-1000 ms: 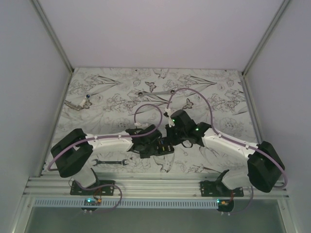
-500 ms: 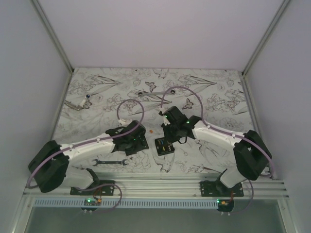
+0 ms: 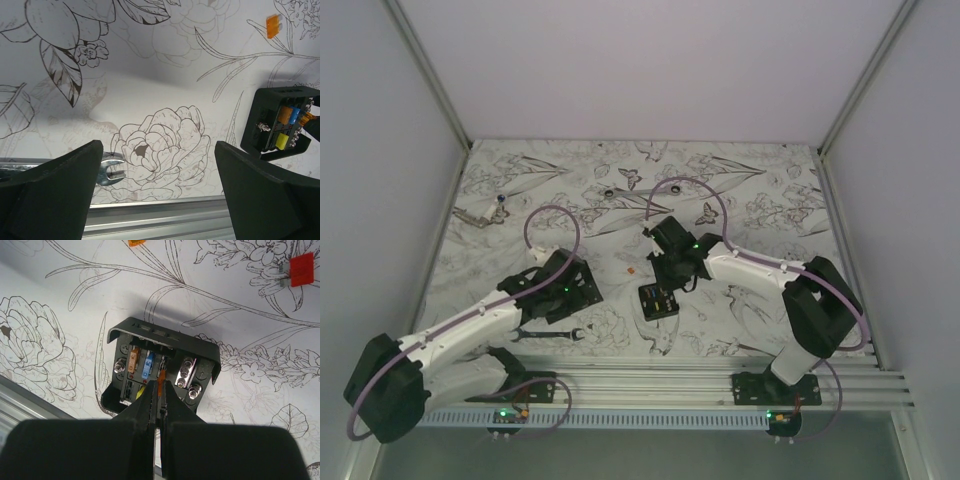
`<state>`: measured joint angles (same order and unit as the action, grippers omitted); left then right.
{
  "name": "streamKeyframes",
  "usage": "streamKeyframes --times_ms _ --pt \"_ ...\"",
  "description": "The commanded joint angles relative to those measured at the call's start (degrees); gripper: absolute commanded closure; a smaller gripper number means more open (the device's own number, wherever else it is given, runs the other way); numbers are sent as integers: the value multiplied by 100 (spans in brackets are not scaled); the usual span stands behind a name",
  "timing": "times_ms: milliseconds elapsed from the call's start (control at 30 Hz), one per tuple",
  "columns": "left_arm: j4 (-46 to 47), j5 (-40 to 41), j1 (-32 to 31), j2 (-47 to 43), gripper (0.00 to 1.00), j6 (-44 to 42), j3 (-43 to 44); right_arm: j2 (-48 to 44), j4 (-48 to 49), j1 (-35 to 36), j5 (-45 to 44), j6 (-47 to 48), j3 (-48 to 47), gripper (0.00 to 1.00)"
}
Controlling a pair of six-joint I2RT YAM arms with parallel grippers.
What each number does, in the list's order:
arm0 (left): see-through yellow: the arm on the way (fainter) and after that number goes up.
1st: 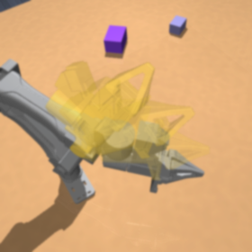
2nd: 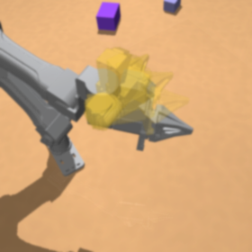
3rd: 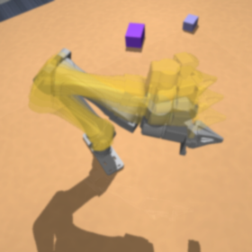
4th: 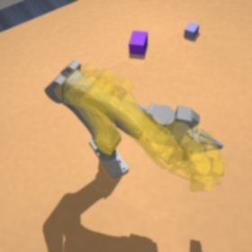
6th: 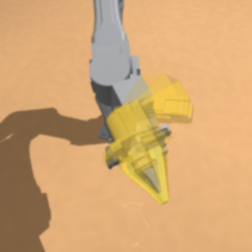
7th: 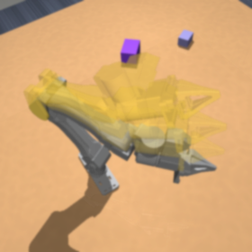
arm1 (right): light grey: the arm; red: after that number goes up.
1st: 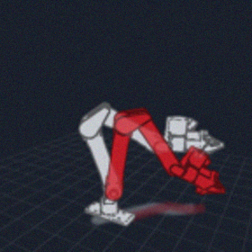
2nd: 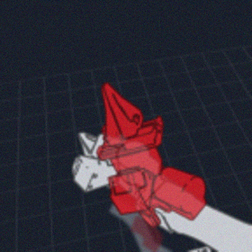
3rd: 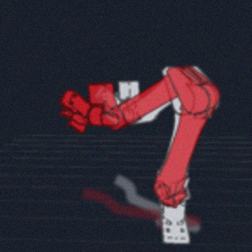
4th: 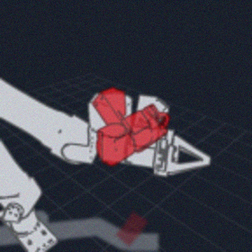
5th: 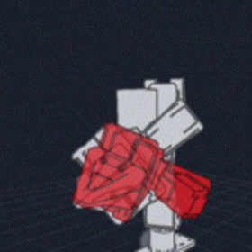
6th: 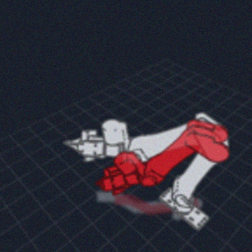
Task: Snap on the fuse box
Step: Install the fuse at the fuse box base.
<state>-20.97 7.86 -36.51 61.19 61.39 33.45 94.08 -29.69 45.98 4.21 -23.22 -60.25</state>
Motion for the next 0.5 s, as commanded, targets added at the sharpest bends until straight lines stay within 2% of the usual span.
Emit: streamKeyframes --times_ms 0,467 --pt "-334 169 95 -187 1 -200 -126 54 -76 7 -67 -98 -212 100" --pt "-364 140 136 -195 1 -183 -155 227 -81 33 -87 -123 -321 100"
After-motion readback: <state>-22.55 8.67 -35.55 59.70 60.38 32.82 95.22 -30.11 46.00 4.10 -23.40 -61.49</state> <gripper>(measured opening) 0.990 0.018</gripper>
